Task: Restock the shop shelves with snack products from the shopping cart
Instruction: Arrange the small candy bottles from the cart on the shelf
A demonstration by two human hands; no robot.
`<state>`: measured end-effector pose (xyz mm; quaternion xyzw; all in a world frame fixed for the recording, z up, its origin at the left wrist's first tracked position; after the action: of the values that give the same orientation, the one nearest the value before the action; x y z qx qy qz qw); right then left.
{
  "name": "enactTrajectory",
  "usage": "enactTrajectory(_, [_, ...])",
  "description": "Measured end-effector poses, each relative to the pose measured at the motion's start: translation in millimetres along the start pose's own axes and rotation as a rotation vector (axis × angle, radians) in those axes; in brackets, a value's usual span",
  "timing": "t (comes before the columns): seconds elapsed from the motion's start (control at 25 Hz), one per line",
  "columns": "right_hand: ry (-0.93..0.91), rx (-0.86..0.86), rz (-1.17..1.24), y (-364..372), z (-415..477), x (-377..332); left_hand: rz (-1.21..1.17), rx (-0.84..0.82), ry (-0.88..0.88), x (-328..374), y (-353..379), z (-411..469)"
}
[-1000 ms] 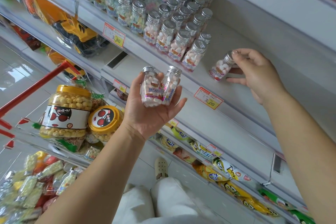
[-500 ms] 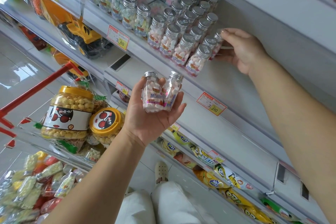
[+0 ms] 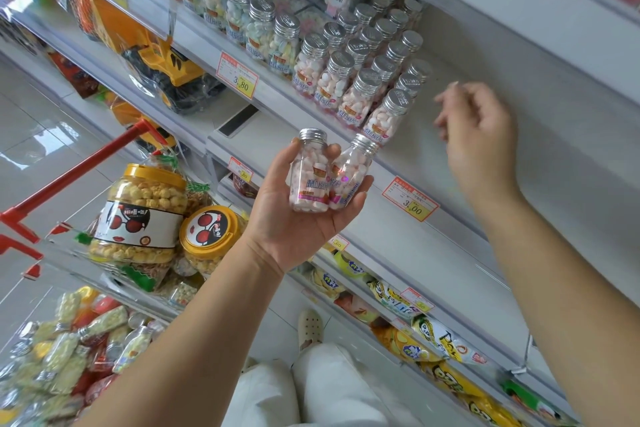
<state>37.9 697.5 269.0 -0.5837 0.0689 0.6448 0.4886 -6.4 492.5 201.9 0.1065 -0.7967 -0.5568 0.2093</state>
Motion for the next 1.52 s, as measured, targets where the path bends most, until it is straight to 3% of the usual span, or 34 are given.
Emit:
enactTrajectory(0.12, [0.056,-0.416,-0.206,6,-42,-15,0.066,-0.016,-0.025,0,6,-2])
enactTrajectory(0.28, [0.212,-0.527,0.001,8,-48,-18,0.110,-0.024,-0.054,-3,10,-1])
enactTrajectory(0.48, [0.306,-0.430,0.336,-12,-39,-8,0.095,-0.039,-0.117,-1,2,-6])
enactTrajectory(0.6, [0.301,-0.263,0.186,-33,-6,6,0.132,-0.009,-0.127,4,0,-3])
enactTrajectory(0.76, [0.280,-0.288,0.051,-35,38,32,0.190,0.020,-0.088,15,4,4])
enactTrajectory(1.0, [0.461,-0.241,0.196,-22,53,40,0.198,-0.019,-0.074,23,-1,11])
enactTrajectory(1.16, [0.464,-0.169,0.243,-8,68,36,0.186,-0.033,-0.058,28,-2,14])
enactTrajectory(1.52, [0.491,-0.234,0.339,28,101,22,0.273,-0.092,-0.052,33,-9,16])
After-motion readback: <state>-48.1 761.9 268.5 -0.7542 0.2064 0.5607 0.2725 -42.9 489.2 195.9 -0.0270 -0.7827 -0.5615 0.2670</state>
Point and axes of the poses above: each hand's wrist, its own z-axis towards the middle knuckle, its own y-axis out of the palm, x = y × z, the point moved 1 cm from there along z, towards the middle knuckle, and after that the axes turned 1 degree about y, right-handed, at the moved point
